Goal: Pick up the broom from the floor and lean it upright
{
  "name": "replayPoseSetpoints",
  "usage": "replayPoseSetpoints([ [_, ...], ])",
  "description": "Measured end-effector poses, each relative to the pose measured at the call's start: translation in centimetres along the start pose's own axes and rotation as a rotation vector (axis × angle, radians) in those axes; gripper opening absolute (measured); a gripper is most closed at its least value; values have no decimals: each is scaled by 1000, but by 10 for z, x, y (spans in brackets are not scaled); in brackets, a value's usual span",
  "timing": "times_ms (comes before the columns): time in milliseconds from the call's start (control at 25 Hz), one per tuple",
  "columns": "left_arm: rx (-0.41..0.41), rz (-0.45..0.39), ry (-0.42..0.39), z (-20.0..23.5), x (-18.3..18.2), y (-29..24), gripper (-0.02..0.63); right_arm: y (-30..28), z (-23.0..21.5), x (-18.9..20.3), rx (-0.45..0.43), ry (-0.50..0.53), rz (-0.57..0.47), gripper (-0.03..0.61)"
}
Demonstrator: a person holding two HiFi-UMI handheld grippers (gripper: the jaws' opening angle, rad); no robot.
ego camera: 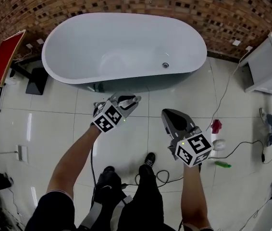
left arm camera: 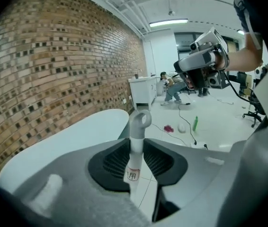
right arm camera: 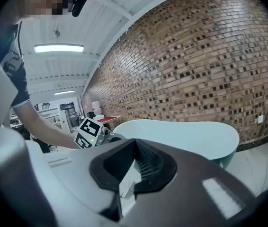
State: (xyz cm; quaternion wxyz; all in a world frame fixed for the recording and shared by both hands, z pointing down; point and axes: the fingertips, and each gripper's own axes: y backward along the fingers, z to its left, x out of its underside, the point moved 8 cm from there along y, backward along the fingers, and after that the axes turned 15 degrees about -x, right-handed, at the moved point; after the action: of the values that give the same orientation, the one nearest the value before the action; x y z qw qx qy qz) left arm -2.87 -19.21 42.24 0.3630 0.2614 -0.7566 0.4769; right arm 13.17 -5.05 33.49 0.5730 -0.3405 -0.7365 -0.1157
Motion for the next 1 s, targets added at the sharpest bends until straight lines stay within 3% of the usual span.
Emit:
replayPoseSetpoints([
  [280,-283,64,144,49,-4,63,92,-60,1,-59,-245,95,41,3],
  [640,-634,206,354,86,9,152,97,-146,18,-101,-472,148,66,3],
  [800,-729,227,501,92,18,186,97,-188,39,-115,-551,181,90,3],
  [1000,-772,203,614,104,32,209,100,-230,62,-132,-586,197,85,3],
])
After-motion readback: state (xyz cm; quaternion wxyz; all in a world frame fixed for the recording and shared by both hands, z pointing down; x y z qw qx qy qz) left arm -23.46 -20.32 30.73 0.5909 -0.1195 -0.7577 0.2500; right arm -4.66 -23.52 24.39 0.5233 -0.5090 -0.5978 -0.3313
